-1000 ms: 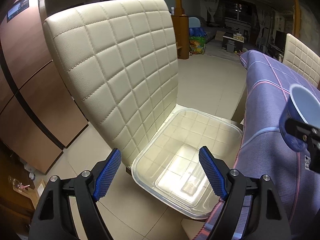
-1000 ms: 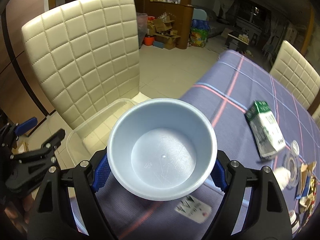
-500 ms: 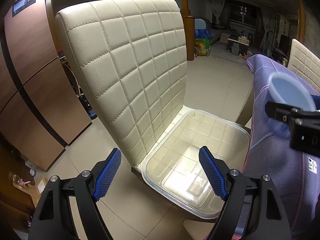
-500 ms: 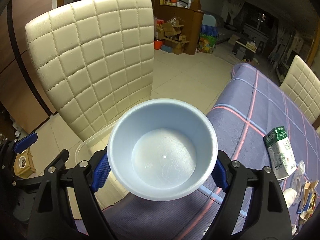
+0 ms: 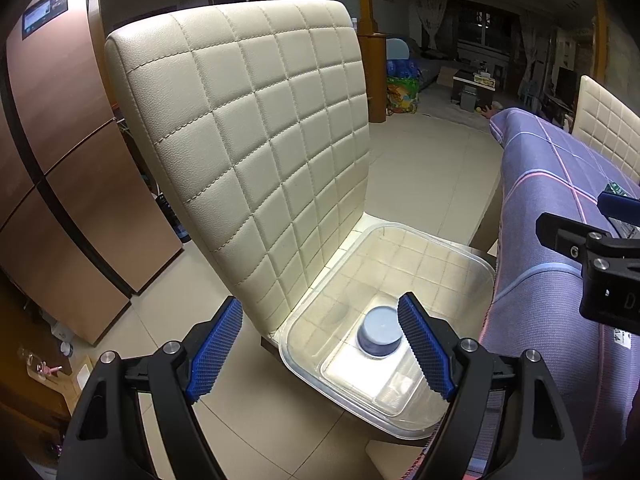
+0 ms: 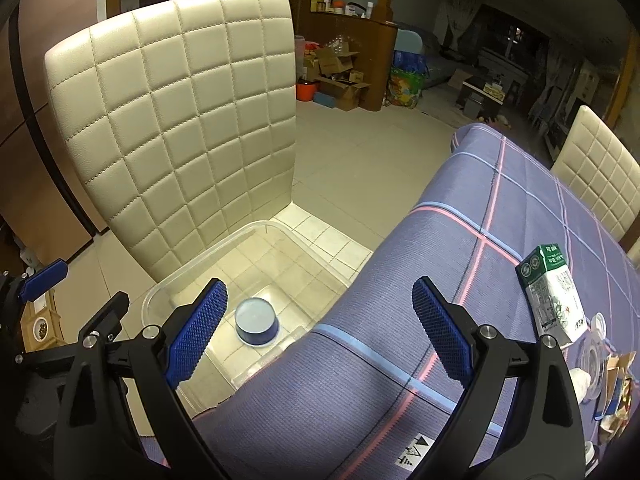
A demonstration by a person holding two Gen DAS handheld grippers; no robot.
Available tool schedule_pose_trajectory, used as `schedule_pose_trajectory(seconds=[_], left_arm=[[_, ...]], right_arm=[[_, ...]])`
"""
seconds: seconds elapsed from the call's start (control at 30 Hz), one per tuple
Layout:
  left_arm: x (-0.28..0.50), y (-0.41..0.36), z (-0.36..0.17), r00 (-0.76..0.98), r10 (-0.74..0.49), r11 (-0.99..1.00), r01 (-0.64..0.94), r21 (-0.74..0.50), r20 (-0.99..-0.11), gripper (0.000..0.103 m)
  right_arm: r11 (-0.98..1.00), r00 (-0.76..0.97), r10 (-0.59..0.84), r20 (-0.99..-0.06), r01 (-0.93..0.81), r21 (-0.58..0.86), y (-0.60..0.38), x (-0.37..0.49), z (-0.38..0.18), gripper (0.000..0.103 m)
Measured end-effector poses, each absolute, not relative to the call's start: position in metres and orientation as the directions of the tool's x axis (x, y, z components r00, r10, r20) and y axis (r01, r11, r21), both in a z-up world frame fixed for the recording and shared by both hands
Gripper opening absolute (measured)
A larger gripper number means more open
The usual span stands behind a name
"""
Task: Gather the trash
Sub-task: 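Move both tools back over the trash on the table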
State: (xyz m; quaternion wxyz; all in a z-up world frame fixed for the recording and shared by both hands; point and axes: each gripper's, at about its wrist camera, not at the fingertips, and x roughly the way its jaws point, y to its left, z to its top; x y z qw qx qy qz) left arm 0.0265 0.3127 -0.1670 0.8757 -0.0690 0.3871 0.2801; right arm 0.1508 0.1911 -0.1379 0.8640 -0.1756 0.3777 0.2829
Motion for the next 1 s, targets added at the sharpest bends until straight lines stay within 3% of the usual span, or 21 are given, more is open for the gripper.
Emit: schedule_pose_trajectory(seconds=[0.57, 1.0], left_arm=[[0.046, 0.266, -0.152, 0.585, 0.399, 0.878, -0.465, 0.111, -0.706, 0.078], [0.071, 0.16, -0.152, 0.647, 0.235, 0.967, -0.229, 0.109, -0.725, 0.078]], right_arm=[[0.837, 0.594, 0.317, -0.74, -0.541, -0.076, 0.122, 0.153, -0.126, 0.092], [0.903, 0.693, 0.219, -0.687, -0.41, -0.126, 0.003, 0.128, -0.11, 0.092]])
